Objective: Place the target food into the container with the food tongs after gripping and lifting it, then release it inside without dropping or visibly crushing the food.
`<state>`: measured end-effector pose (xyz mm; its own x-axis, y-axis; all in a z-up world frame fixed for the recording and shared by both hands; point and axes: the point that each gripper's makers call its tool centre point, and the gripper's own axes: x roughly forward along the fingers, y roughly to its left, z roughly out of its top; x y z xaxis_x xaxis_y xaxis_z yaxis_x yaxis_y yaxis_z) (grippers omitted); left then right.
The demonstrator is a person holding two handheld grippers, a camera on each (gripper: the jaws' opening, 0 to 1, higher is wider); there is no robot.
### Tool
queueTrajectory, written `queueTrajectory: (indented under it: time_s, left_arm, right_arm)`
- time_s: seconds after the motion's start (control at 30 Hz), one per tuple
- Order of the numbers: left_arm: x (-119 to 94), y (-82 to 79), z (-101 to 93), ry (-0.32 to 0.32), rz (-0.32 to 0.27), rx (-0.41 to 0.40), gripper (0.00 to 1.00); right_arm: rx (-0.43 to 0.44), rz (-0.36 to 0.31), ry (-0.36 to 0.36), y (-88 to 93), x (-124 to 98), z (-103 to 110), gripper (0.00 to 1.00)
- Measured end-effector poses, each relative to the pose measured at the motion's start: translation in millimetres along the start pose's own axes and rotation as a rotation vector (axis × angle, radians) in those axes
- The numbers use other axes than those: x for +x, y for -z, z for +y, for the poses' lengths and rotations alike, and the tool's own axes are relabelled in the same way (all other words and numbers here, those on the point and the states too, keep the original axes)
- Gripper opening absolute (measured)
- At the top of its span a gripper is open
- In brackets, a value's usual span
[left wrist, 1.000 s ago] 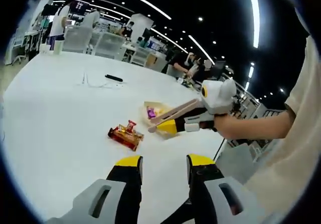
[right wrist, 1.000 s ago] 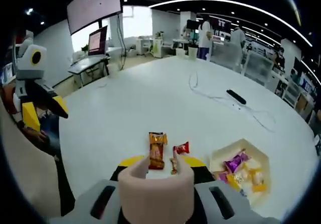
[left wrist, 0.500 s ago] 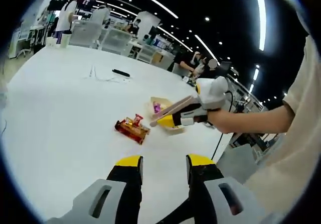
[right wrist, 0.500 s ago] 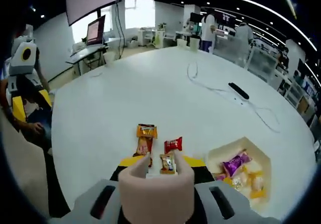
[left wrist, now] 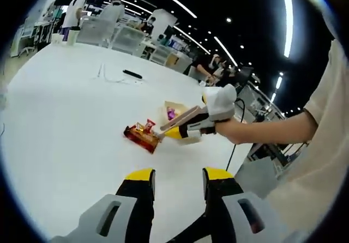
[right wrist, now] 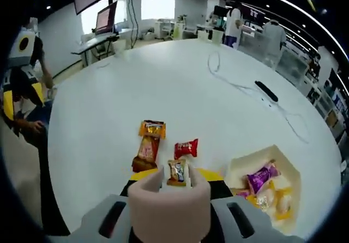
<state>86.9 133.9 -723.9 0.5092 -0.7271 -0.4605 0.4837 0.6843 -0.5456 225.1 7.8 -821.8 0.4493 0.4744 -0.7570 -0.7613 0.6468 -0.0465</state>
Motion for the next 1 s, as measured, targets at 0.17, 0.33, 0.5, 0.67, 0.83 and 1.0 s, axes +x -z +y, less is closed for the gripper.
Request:
queueTrajectory:
  time_s: [0.17, 0.33, 0.5, 0.67, 0.83, 1.0]
  left_arm:
    - [0.9, 3.9, 0.9, -0.006, 0.014, -0.002, 0.35]
    - [2.9, 4.5, 0.3, -0.005, 0.020, -0.003, 0.35]
    - [2.6, 4.1, 0.2, -0.005, 0.021, -0.007, 0.35]
    - [-0.5, 6.9, 1.6, -0.016, 0.023, -0.010, 0.35]
    - [-1.2, 7.1, 0.5, -0.018, 0.020, -0.007, 0.35]
    - [-2.6, 5.9, -1.4, -0.024, 0.005, -0.009, 0.35]
  right_arm:
    - [0.008, 0.011, -0.011, 2.1, 5.5, 0.2, 0.23]
    - [0.007, 0.021, -0.020, 5.4, 9.5, 1.9, 0.22]
    - [0.010, 0.028, -0.015, 9.6, 12.4, 1.0, 0.21]
    - [0.038, 0.014, -0.014, 8.5, 13.8, 0.8, 0.19]
    - [0.077, 0.016, -0.035, 10.0, 13.2, 2.2, 0.17]
    - [0.080, 0.019, -0.033, 10.1, 9.5, 2.9, 0.16]
